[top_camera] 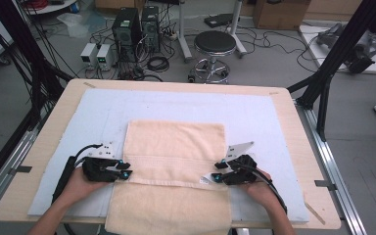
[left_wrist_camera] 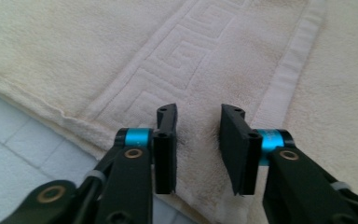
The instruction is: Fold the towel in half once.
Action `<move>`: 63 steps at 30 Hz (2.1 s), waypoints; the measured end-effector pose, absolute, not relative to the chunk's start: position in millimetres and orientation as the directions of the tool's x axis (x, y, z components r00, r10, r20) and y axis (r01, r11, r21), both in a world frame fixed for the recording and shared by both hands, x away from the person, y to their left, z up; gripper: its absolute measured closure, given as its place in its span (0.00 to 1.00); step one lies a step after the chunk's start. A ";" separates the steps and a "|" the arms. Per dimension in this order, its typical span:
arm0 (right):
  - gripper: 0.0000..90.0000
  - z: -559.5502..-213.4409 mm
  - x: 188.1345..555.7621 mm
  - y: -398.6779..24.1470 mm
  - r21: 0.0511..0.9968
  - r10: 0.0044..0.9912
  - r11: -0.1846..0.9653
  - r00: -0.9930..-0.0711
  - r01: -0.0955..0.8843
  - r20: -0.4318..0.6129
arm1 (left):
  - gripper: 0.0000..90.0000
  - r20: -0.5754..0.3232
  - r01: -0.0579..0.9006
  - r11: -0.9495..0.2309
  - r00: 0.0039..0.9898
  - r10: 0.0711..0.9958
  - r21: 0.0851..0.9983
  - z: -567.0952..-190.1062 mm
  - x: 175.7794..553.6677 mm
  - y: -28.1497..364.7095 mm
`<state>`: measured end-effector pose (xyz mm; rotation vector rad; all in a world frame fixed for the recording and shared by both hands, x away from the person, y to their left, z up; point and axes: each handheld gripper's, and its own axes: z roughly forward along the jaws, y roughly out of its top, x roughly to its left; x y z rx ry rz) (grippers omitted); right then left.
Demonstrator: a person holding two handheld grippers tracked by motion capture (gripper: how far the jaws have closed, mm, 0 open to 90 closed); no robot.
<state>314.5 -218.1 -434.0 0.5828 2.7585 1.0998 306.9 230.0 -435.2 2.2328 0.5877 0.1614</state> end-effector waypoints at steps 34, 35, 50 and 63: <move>0.96 -387.5 248.1 -223.5 0.759 0.307 0.615 -0.952 0.211 0.016 | 0.94 -0.067 0.292 -0.491 0.903 0.425 0.821 -393.6 239.2 250.5; 0.96 -387.8 243.0 -223.3 0.757 0.293 0.622 -0.956 0.201 0.013 | 0.94 -0.069 0.293 -0.500 0.905 0.419 0.815 -395.6 233.7 250.6; 0.66 -399.6 278.0 -222.2 0.747 0.354 0.607 -0.934 0.271 0.050 | 0.60 -0.047 0.299 -0.482 0.883 0.468 0.823 -402.5 265.6 239.2; 0.78 -431.2 294.8 -199.7 0.661 0.334 0.693 -0.941 0.287 0.059 | 0.72 -0.068 0.361 -0.547 0.874 0.482 0.756 -438.4 286.3 224.8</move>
